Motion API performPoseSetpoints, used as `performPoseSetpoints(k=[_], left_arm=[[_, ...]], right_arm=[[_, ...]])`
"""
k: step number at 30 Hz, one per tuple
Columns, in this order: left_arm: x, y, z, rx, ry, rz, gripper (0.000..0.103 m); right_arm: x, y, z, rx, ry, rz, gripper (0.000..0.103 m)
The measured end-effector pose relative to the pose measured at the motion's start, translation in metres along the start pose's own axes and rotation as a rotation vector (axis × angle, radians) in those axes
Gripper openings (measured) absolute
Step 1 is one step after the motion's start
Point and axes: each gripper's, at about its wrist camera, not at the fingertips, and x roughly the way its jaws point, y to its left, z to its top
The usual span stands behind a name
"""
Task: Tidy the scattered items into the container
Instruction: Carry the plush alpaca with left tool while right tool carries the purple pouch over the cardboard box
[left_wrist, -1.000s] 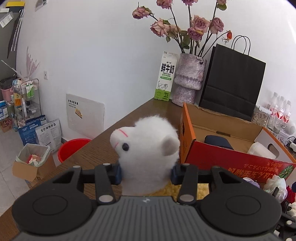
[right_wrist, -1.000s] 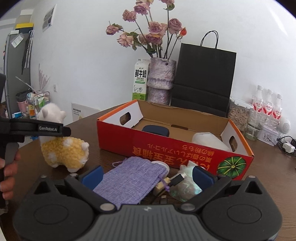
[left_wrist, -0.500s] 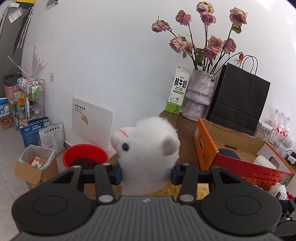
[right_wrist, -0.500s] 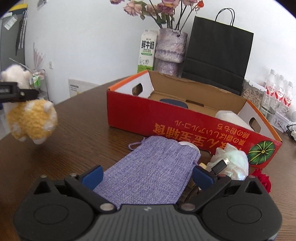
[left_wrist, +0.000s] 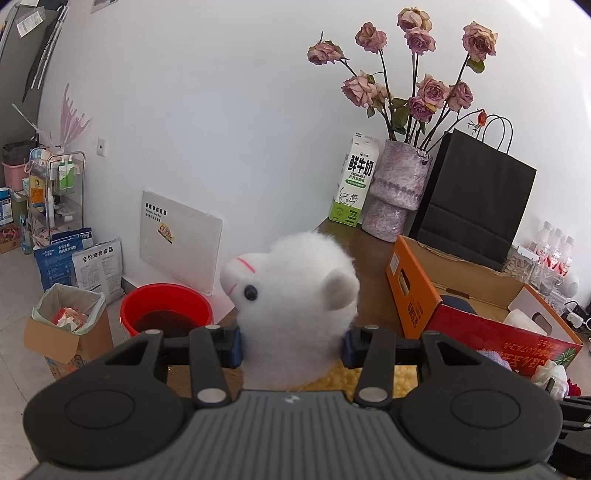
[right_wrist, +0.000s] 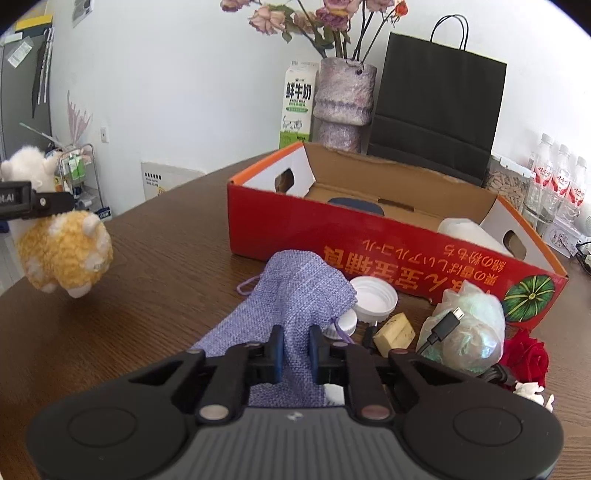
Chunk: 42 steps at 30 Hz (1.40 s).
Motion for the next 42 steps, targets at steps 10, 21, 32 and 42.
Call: performPoseSetpoints(k=[10,21,32,42], left_arm=[[-0.016,-0.013,0.012,0.022,-0.044,-0.019,0.047],[-0.024,-0.046,0.025,0.043,-0.094,-0.048,0.047],[-0.015,-0.088,0.043,0.09,-0.128,-0.085,0.047],[0.033,-0.15,0.07,0.117,-0.127,-0.145,0.047]], right_arm=[[-0.036,-0.023,0.015,0.094,-0.114,0.043,0.012],[-0.056,-0.054,0.035,0.169,-0.215,0.072,0.012],[-0.049,-0.088,0.059,0.204,-0.273,0.067,0.012],[-0.02,-0.141,0.095,0.233,-0.309,0.044,0.012]])
